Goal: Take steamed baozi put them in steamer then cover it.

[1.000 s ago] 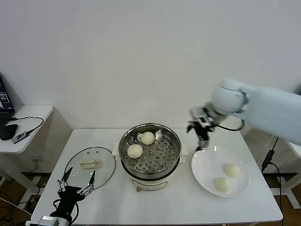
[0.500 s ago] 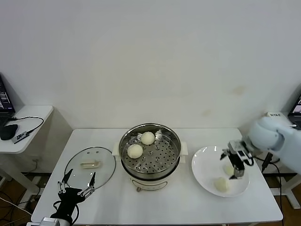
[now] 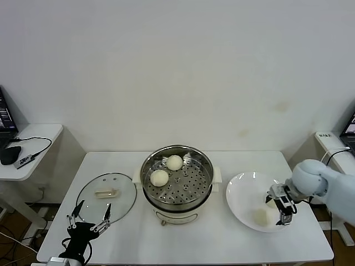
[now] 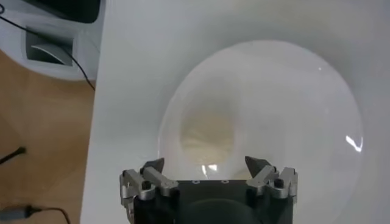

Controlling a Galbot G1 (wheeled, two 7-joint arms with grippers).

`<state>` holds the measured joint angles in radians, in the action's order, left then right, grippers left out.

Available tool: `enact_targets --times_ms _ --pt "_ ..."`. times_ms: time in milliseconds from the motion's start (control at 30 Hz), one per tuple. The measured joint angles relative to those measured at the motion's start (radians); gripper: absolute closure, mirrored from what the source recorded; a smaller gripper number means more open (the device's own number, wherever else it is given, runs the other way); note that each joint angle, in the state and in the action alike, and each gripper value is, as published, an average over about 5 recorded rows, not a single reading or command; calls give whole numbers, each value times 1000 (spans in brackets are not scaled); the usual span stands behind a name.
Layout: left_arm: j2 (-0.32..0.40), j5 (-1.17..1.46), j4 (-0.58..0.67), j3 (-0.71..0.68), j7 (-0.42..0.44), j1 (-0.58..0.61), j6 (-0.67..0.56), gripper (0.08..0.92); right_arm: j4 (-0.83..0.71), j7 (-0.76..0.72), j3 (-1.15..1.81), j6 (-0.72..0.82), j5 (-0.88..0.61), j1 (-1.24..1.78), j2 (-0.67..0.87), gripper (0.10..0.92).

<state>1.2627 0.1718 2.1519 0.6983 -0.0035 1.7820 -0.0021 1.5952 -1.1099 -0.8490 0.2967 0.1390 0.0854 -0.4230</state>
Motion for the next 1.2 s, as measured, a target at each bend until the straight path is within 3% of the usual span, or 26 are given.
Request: enact_targets --times_ms 267,800,1200 --pt "-2 2 -8 0 0 -7 0 177 -49 30 34 6 16 61 -41 220" --pt "2 2 -4 3 0 -5 -1 177 -88 51 57 24 19 95 -82 405" --pt "5 -2 8 -3 -2 -7 -1 177 -71 6 92 23 -24 41 -56 435"
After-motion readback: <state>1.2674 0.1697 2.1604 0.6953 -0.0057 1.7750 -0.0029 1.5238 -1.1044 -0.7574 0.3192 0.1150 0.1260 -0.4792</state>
